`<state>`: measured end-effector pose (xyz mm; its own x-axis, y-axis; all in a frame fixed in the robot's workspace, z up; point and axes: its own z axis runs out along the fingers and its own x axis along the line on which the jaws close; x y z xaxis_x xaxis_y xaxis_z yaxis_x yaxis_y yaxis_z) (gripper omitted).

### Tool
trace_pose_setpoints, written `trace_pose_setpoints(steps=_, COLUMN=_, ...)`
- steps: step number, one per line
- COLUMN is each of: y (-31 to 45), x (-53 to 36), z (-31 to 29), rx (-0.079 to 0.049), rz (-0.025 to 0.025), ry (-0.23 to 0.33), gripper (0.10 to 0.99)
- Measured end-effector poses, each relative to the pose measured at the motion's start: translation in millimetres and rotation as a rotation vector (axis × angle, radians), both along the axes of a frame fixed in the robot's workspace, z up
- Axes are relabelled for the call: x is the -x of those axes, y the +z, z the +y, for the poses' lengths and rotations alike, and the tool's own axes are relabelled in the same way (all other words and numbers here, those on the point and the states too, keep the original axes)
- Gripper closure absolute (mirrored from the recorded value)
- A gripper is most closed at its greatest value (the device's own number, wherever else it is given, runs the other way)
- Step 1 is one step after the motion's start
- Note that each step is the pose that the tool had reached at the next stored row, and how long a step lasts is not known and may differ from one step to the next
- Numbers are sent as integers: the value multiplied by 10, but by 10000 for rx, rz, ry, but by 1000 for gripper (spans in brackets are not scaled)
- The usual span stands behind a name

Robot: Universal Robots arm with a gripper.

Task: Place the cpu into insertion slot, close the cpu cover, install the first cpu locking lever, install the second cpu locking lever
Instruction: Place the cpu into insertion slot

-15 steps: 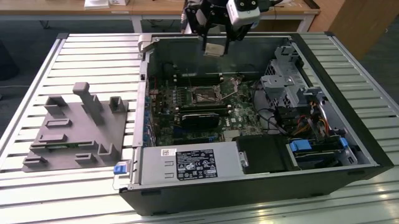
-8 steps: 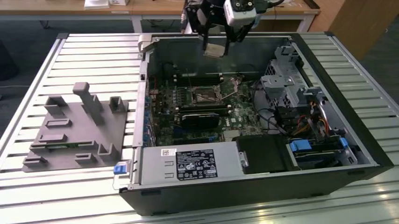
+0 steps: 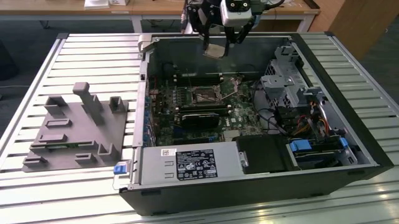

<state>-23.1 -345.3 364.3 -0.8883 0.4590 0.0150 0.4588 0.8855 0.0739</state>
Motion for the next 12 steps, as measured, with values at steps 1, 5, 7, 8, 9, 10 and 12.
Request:
trace_pose_setpoints(steps=1, y=-1, x=0, z=0, rx=6, rz=0, ry=-123, gripper=553)
trace_pose_setpoints(steps=5, y=-5, x=0, z=0, rx=35, rz=0, ry=-616, gripper=553)
trace_pose_setpoints(steps=7, y=-7, x=0, z=0, rx=53, rz=0, ry=-849, gripper=553)
trace_pose_setpoints(steps=8, y=-8, x=0, z=0, rx=62, rz=0, ry=-962, gripper=553)
trace_pose_setpoints(steps=9, y=-9, x=0, z=0, rx=71, rz=-1, ry=-1076, gripper=553)
trace_pose_setpoints(steps=10, y=-10, x=0, z=0, rx=82, rz=0, ry=-1189, gripper=553)
trace_pose_setpoints(steps=12, y=-11, x=0, z=0, rx=102, rz=-1, ry=-1410, gripper=553)
